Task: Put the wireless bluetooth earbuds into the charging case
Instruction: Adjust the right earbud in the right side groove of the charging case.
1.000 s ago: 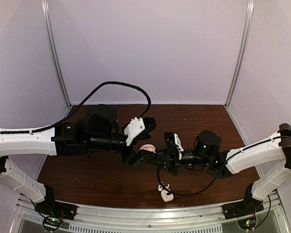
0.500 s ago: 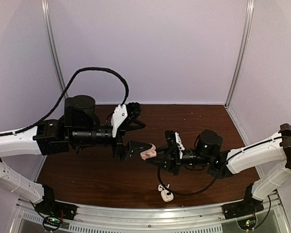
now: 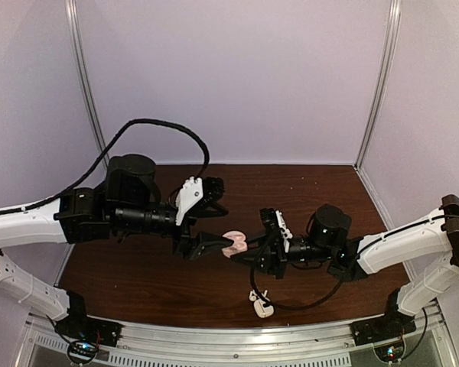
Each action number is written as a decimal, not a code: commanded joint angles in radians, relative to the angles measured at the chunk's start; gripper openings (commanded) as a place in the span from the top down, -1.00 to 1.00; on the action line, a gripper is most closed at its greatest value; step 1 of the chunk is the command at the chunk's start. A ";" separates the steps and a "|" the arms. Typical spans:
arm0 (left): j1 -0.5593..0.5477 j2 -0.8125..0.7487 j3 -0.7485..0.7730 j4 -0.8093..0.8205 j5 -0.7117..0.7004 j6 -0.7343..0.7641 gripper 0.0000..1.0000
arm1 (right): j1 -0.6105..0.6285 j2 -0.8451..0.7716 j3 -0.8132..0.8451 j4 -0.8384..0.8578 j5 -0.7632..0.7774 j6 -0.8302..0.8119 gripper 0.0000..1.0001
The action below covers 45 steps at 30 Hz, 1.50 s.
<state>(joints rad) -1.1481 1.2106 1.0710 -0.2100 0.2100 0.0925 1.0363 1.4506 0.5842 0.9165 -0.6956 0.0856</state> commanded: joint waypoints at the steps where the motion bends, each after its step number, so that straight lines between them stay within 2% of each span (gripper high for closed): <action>1: 0.004 0.024 0.027 -0.014 0.067 0.032 -0.38 | -0.001 -0.014 0.008 0.016 -0.021 0.014 1.00; 18: 0.004 0.106 0.042 0.036 0.001 -0.043 -0.22 | -0.001 -0.019 0.009 -0.005 -0.004 -0.009 1.00; 26: 0.004 0.136 0.040 0.043 -0.028 -0.076 -0.21 | 0.001 -0.039 0.004 -0.013 0.002 -0.019 1.00; 45: 0.053 0.141 -0.019 0.155 0.049 -0.199 -0.25 | 0.013 -0.065 0.009 -0.025 0.011 -0.041 1.00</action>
<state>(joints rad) -1.1229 1.3411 1.0691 -0.1474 0.2611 -0.0677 1.0363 1.4239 0.5842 0.8707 -0.6628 0.0635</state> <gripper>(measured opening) 0.618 0.202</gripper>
